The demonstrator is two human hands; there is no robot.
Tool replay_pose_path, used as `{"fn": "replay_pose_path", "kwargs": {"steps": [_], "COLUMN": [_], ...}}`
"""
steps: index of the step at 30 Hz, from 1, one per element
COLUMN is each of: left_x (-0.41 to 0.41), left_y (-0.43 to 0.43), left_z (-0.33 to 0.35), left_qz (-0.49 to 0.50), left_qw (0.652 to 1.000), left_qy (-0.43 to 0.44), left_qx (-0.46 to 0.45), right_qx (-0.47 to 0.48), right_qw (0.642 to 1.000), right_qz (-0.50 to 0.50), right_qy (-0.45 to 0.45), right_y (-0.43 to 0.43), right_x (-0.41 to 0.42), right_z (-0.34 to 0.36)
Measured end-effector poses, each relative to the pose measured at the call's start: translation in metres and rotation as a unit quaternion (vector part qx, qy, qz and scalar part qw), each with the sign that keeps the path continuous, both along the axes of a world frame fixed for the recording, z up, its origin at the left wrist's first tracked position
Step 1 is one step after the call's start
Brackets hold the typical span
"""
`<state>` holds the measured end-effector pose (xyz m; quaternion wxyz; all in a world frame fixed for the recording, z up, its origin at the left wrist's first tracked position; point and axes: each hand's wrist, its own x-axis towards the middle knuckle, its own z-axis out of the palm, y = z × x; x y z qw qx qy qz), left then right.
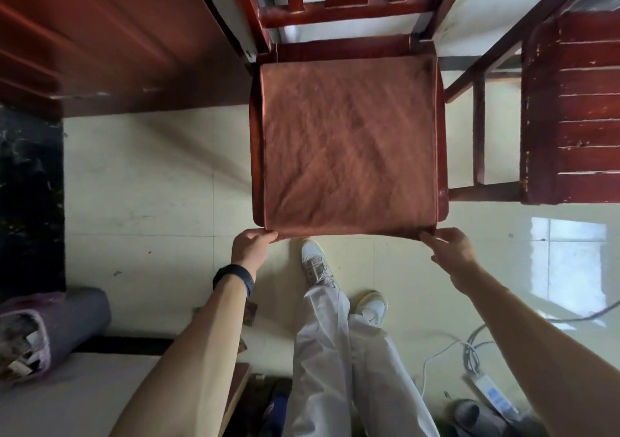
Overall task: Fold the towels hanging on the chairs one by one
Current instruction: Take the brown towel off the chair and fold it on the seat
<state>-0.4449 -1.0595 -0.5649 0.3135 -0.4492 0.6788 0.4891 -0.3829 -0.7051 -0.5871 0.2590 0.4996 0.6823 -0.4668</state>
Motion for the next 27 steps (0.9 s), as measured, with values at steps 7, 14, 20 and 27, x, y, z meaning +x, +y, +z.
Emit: {"fn": "replay_pose_path", "kwargs": {"steps": [7, 14, 20, 27], "left_x": [-0.002, 0.007, 0.001, -0.018], "left_y": [0.001, -0.008, -0.002, 0.005], "left_z": [0.012, 0.031, 0.088, 0.213], "left_qz": [-0.009, -0.018, 0.018, 0.058], "left_qw": [0.996, 0.998, 0.996, 0.991], "left_qy": [-0.006, -0.001, 0.025, 0.098], "left_qx": [0.092, 0.057, 0.079, 0.067], "right_qx": [-0.065, -0.064, -0.061, -0.039], "right_qw": [0.996, 0.992, 0.985, 0.986], "right_qz": [-0.045, -0.084, -0.114, -0.097], "right_qy": [0.045, 0.07, 0.112, 0.132], "right_y": [-0.005, -0.001, -0.001, 0.004], "right_x": [-0.005, 0.006, 0.005, -0.013], "right_z": [-0.005, 0.027, 0.093, 0.222]}}
